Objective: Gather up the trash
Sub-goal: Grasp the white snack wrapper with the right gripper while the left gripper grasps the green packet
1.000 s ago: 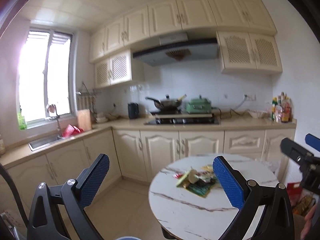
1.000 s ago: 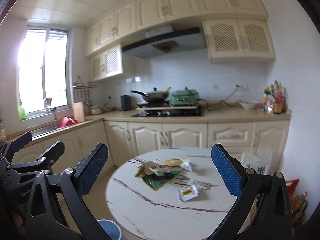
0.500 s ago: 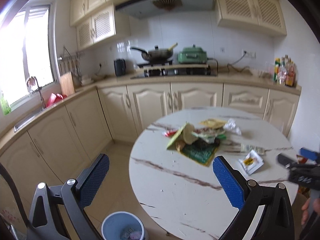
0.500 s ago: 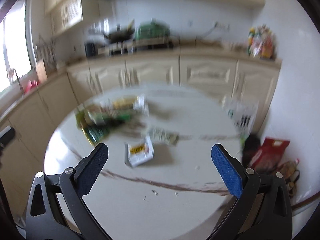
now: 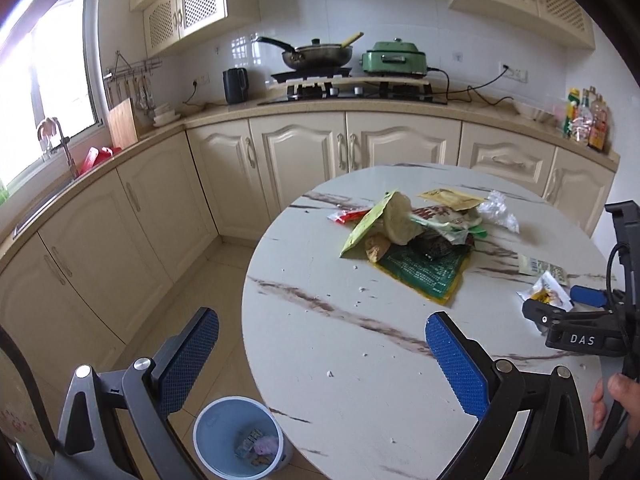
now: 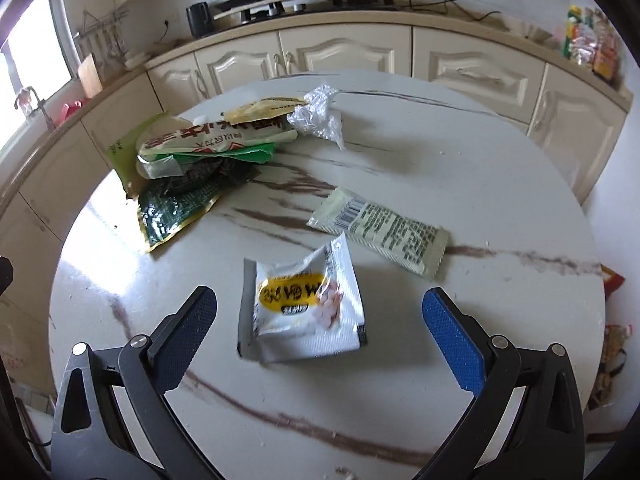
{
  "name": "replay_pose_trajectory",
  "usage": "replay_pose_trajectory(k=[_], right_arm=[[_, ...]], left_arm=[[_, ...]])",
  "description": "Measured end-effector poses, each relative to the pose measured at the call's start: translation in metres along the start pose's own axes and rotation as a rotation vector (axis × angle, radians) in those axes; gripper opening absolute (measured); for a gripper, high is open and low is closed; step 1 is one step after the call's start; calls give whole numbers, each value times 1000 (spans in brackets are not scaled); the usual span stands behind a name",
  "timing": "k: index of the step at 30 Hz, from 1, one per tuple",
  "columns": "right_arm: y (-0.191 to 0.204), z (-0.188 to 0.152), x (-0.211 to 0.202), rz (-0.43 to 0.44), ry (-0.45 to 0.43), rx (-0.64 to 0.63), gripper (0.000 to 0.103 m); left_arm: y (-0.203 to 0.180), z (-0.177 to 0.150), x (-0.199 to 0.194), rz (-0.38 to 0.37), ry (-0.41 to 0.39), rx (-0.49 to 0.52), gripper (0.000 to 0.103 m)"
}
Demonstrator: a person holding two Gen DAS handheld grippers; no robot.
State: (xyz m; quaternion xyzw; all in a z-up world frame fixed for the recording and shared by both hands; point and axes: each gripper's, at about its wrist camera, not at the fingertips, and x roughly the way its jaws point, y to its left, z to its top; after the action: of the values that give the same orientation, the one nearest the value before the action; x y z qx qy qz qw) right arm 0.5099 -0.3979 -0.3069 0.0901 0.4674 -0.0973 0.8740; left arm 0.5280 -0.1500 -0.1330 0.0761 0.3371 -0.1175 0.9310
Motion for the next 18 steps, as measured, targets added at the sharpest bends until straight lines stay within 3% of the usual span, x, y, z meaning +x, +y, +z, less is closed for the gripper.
replay_pose_trajectory(k=[3, 5, 9, 10, 12, 18], right_arm=[[3, 4, 3, -14, 9, -29, 89], [5, 4, 2, -45, 6, -54, 61], [4, 3, -2, -49, -9, -78, 49], [3, 3, -3, -41, -13, -78, 39], [0, 2, -5, -12, -22, -72, 5], [-10, 4, -6, 43, -26, -58, 6]], left_arm=[[0, 9, 14, -8, 12, -10, 102], [2, 4, 18, -8, 16, -12, 102], [0, 12, 31, -20, 24, -19, 102], [0, 7, 29, -25, 24, -20, 102], [-1, 8, 33, -36, 27, -23, 102], [-5, 15, 54, -94, 44, -12, 102]])
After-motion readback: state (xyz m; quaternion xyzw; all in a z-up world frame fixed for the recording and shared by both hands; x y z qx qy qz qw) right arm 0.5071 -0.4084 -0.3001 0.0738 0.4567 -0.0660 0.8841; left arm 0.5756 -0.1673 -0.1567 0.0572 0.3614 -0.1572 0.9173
